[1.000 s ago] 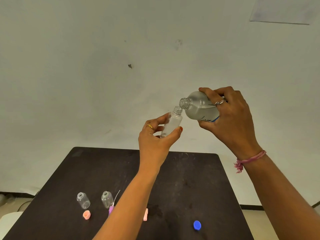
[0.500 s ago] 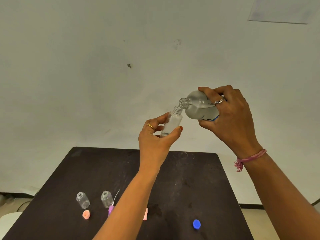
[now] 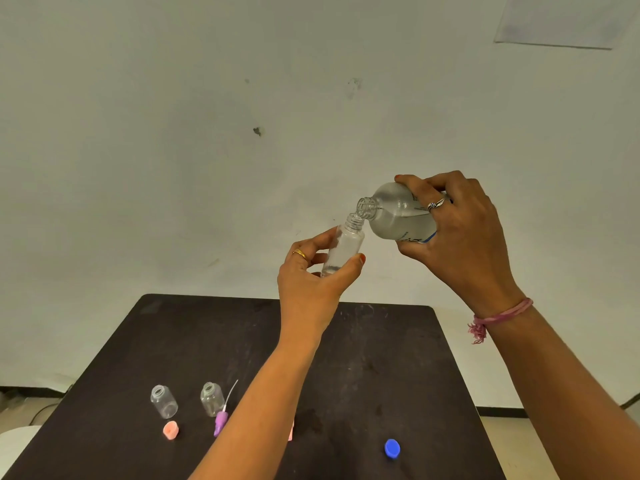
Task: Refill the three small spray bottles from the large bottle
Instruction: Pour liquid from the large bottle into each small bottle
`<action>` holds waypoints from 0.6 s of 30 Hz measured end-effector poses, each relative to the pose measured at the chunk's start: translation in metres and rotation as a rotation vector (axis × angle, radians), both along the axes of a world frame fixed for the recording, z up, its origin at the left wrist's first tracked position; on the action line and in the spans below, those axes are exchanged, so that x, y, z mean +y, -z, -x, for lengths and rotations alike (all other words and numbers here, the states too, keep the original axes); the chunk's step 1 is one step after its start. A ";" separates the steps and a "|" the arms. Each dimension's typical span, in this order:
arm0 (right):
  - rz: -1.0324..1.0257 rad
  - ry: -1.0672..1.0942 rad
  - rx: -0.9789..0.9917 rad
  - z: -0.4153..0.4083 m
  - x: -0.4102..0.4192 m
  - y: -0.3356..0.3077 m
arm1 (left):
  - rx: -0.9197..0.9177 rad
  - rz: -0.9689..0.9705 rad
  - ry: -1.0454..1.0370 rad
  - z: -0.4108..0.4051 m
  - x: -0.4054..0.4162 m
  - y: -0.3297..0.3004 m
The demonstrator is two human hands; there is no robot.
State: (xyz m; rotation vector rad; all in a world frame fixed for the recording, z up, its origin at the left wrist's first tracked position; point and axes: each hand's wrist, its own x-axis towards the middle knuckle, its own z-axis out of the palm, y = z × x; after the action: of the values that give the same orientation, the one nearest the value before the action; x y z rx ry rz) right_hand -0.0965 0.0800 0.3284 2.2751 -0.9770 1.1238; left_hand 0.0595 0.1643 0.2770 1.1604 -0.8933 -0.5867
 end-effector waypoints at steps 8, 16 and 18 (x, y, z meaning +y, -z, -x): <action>-0.004 0.010 0.001 -0.001 0.001 -0.003 | 0.007 0.001 -0.001 0.001 -0.001 -0.001; -0.028 0.005 -0.007 -0.003 -0.001 -0.004 | 0.007 0.016 0.004 0.000 -0.002 -0.001; -0.039 0.001 -0.009 -0.003 -0.002 -0.004 | 0.005 0.017 0.002 0.000 -0.003 -0.002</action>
State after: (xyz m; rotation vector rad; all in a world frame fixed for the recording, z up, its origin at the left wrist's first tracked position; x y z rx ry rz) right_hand -0.0931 0.0785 0.3322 2.3014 -1.0115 1.1244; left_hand 0.0591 0.1610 0.2790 1.1425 -0.8937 -0.5822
